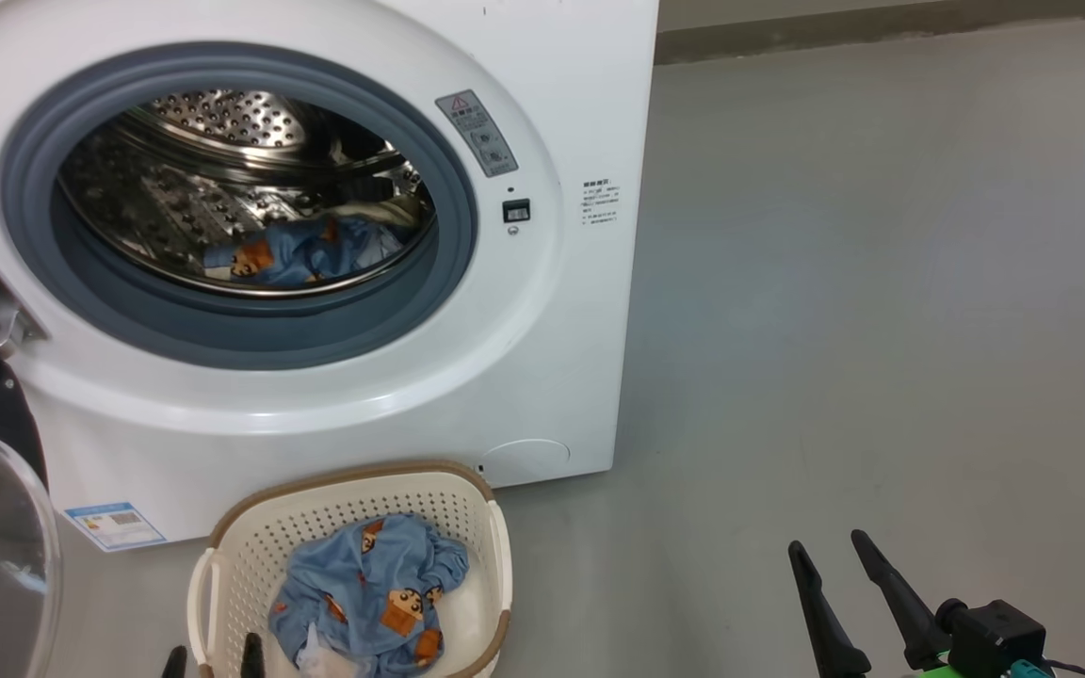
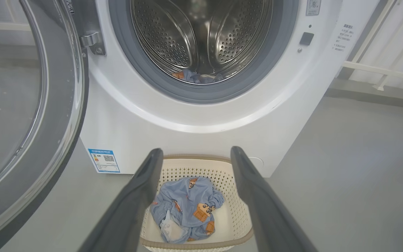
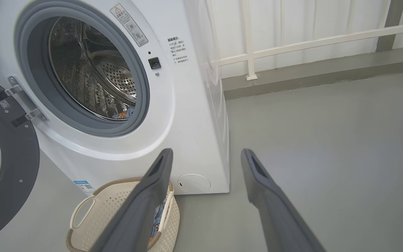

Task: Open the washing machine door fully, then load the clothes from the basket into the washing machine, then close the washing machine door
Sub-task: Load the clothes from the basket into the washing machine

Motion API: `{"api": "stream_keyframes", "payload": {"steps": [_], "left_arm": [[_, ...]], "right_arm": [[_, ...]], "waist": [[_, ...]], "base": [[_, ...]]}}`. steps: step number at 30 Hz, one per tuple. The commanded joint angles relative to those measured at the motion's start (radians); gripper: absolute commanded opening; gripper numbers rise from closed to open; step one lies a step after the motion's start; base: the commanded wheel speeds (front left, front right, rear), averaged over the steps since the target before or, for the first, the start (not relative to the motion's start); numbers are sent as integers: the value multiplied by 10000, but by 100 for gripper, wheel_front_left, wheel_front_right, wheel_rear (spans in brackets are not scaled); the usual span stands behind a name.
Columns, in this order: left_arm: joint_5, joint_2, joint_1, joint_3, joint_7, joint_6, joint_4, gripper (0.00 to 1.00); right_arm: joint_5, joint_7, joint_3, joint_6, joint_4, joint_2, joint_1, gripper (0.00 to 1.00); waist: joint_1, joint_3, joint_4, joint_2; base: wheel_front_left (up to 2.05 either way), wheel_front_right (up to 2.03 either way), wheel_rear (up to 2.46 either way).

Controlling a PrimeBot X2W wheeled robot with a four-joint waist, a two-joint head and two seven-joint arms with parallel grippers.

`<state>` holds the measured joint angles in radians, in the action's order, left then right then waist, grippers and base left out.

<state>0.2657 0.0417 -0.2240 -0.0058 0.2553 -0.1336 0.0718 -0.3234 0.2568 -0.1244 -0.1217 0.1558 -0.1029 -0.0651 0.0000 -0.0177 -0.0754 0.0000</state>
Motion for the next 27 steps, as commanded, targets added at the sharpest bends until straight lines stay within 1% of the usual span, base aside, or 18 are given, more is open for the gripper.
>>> {"api": "stream_keyframes", "payload": {"steps": [1,7,15,16,21,23,27], "left_arm": [[-102,85,432,239,65,36,-170,100],[-241,96,1211,188,65,295,309,100],[151,131,2635,109,-146,532,1842,100],[151,131,2635,109,-146,532,1842,100],[339,390,3510,82,-617,797,2975,100],[290,665,3983,127,-805,800,3591,100],[317,912,4912,208,-1259,654,4638,100]], "right_arm": [[44,49,-313,-90,-280,-74,163,100],[48,49,-273,-90,-352,-68,398,100],[102,49,-261,-90,-495,39,941,100],[102,49,-261,-90,-495,39,941,100],[125,49,-237,-90,-601,111,1265,100],[135,49,-222,-90,-668,149,1408,100],[130,49,-188,-90,-763,239,1661,100]], "waist": [[0,-155,-84,0],[0,-823,-316,0],[0,-2086,-964,0],[0,-2086,-964,0],[0,-2928,-1477,0],[0,-3316,-1670,0],[0,-4065,-1993,0]], "base": [[0,0,0],[0,0,0],[0,0,0],[0,0,0],[0,0,0],[0,0,0],[0,0,0]]}}
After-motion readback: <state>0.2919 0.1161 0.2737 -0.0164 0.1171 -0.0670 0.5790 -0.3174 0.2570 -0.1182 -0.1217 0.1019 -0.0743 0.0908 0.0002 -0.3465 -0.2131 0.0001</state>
